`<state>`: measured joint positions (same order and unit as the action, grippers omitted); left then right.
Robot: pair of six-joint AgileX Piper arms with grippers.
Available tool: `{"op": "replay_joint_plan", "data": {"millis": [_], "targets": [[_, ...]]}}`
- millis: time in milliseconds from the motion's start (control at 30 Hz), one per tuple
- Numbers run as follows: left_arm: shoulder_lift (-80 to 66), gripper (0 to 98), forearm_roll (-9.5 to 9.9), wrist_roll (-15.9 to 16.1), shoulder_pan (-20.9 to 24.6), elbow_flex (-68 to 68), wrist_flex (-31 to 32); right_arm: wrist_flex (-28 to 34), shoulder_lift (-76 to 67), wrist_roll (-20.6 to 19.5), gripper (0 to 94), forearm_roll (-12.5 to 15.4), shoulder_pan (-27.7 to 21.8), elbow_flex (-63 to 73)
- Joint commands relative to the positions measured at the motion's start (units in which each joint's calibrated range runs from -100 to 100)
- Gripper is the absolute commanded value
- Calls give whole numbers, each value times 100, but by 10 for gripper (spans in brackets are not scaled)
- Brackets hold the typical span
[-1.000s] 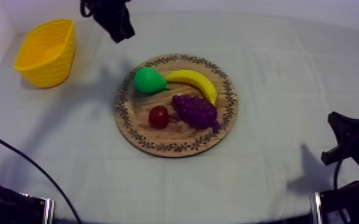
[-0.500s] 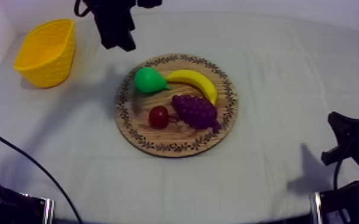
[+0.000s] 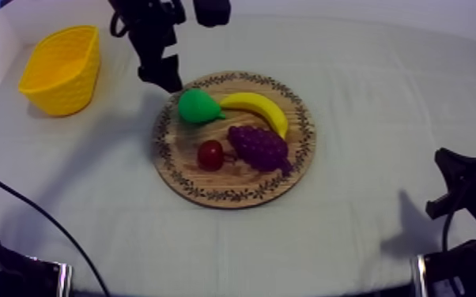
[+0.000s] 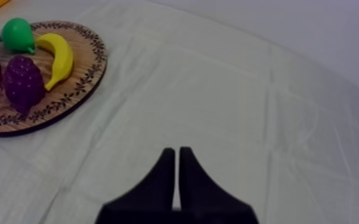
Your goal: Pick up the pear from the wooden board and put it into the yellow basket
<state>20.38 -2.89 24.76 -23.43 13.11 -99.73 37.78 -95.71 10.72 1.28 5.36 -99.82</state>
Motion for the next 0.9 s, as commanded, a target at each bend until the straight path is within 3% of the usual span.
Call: {"op": "replay_joint_plan", "data": {"millis": [0,867], "targets": [[55,967,22,-61,-15,0,-3,4,-4,1,4,1,0,5],[2282,971,118,-202,57,833,225,4,-4,1,4,1,0,5]]}}
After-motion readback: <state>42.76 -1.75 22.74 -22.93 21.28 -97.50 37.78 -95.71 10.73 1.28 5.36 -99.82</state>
